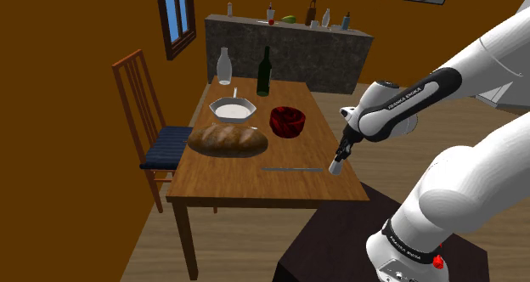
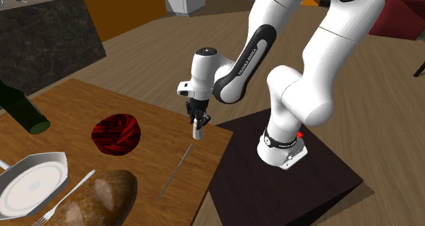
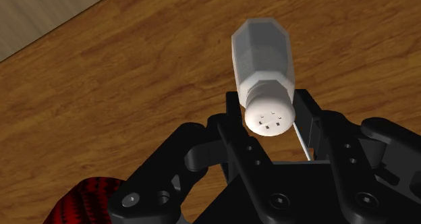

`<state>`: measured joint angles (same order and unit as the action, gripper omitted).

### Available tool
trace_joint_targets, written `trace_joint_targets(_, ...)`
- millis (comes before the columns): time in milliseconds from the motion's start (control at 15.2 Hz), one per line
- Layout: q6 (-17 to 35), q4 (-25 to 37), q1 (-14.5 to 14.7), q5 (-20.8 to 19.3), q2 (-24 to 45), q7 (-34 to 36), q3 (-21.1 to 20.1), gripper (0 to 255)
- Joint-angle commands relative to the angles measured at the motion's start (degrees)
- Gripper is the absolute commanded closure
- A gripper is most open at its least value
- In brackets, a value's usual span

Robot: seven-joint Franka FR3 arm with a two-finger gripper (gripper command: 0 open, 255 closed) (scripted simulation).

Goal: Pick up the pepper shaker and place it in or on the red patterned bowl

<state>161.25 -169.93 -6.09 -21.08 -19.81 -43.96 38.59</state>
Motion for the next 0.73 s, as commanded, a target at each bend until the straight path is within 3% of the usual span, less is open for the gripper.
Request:
trace_joint_targets(0,0.00,0.00,0.00,0.00,0.01,0.00,0.00,255)
trace_joint_targets(462,0.02,-0.01,-0.01,-0.01,0.02,0.00,0.00,255)
trace_joint_targets(660,-4.19,0.36,-1.67,-1.06,-3.83,0.95,-1.71,255)
